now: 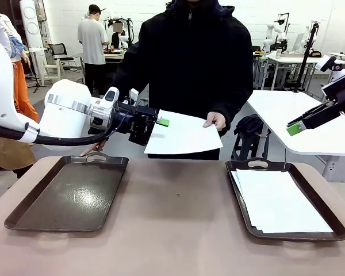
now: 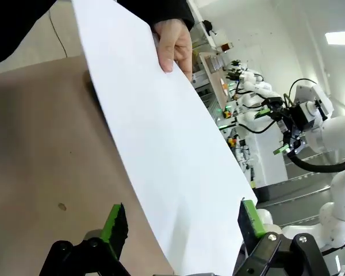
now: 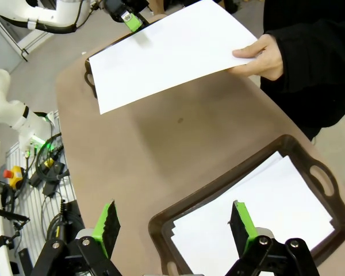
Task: Sort the A4 documents.
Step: Receive the A4 Paper.
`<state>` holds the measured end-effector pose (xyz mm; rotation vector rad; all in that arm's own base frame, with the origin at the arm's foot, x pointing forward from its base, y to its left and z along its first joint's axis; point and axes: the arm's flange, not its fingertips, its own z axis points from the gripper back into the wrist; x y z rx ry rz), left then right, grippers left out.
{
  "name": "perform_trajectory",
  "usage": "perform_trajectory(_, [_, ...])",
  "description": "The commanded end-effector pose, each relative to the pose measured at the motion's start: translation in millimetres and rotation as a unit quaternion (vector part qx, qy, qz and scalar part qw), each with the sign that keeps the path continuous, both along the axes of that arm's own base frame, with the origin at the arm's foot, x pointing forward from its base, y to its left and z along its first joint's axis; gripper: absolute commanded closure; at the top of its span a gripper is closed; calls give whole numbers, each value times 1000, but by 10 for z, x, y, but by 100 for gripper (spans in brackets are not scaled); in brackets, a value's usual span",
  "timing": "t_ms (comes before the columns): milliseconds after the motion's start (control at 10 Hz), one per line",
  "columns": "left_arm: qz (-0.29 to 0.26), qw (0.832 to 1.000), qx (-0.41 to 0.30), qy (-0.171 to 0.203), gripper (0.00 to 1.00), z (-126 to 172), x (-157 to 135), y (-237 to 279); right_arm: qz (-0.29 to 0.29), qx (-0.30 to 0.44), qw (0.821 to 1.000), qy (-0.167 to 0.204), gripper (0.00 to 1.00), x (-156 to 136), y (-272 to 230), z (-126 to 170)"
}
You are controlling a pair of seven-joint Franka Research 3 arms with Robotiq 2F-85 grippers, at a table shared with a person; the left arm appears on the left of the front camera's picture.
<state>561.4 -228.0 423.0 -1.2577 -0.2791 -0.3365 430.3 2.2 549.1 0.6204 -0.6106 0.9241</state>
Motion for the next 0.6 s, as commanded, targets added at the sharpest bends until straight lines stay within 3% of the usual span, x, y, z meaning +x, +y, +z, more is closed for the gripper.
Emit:
perform_trajectory(0, [20, 999, -18, 30, 18, -32, 46, 38, 1, 5, 1000, 0, 0, 1, 10, 4])
perform_trajectory(100, [19, 999, -17, 43, 18, -60, 41, 44, 1, 5, 1000, 0, 0, 1, 10, 4])
perform_trajectory(200, [19, 999, -18, 45, 36, -79, 44, 45, 1, 5, 1000, 0, 0, 1, 10, 4])
perform_trajectory(300, [20, 999, -22, 44, 21, -80, 39, 28, 1, 5, 1000, 0, 0, 1, 10, 4])
perform_trajectory(400, [21, 999, -21, 43, 55, -86, 42, 29, 1, 5, 1000, 0, 0, 1, 10, 4])
perform_trajectory(500, [23, 999, -21, 42, 40, -84, 49, 26, 1, 5, 1000, 0, 0, 1, 10, 4])
